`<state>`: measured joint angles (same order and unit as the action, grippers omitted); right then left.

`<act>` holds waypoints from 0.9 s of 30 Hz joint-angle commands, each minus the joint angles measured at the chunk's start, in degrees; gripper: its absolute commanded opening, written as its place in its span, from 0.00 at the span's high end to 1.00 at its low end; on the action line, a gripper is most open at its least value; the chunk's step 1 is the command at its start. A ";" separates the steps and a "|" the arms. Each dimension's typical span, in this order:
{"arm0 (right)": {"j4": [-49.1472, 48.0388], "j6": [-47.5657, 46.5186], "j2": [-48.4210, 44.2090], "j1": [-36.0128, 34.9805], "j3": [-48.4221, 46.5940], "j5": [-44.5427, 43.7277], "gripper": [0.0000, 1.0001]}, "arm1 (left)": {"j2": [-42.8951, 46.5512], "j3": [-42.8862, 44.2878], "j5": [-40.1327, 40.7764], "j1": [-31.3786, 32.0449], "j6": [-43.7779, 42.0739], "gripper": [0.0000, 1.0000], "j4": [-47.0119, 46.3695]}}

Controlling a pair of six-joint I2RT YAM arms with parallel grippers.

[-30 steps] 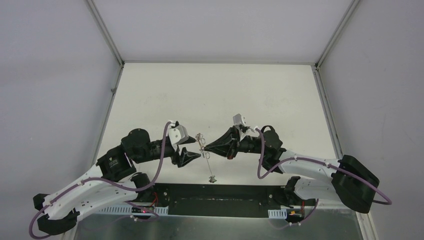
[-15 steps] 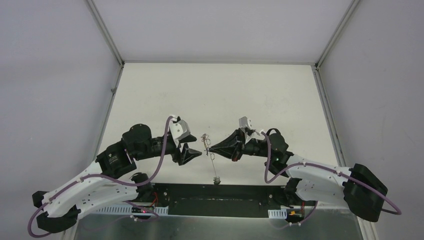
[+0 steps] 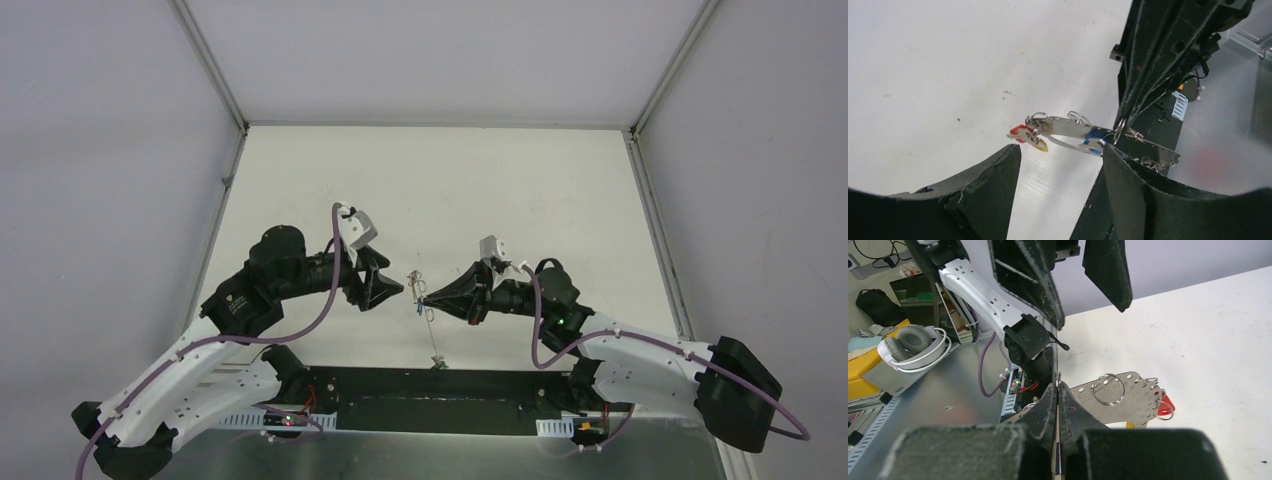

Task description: Put the keys on the keyring

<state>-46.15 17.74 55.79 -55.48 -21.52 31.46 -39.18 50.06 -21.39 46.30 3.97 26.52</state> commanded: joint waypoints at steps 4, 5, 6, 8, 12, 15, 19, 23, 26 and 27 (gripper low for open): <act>-0.96 0.92 -1.11 1.63 -1.02 -0.78 1.00 | 1.49 -5.22 -15.97 -10.66 7.49 0.35 -8.66; -0.96 1.26 -0.78 2.08 -1.11 -0.61 1.00 | 1.85 -6.04 -16.77 -11.34 8.22 0.35 -9.70; -1.02 1.84 -0.51 2.69 -1.20 -0.21 1.00 | 2.23 -6.90 -17.49 -11.93 9.08 0.35 -10.97; -1.09 3.11 0.05 3.91 -1.40 0.65 1.00 | 3.06 -8.95 -19.12 -13.08 10.98 0.35 -13.86; -3.05 5.67 1.34 6.56 -1.51 2.55 1.00 | 3.21 -11.29 -24.30 -15.80 14.73 0.35 -20.14; -4.17 6.78 1.92 7.93 -1.46 3.79 1.00 | 2.77 -11.92 -27.02 -16.97 15.79 0.36 -22.54; -4.37 7.25 1.57 8.62 -1.04 4.08 1.00 | 2.08 -12.56 -29.08 -18.18 17.41 0.36 -26.05; -4.39 7.15 0.80 8.99 -0.43 4.07 1.00 | 1.25 -13.84 -30.11 -19.12 19.59 0.36 -30.16; -4.39 6.95 0.51 9.08 -0.28 4.20 1.00 | 0.48 -15.45 -30.61 -19.41 21.35 0.36 -34.37; -4.43 6.88 0.52 9.08 -0.28 4.42 1.00 | 0.17 -15.96 -31.11 -19.41 21.58 0.36 -36.11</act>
<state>-45.23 23.83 57.93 -46.70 -21.52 34.87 -38.24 35.79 -49.74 27.62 22.46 -0.32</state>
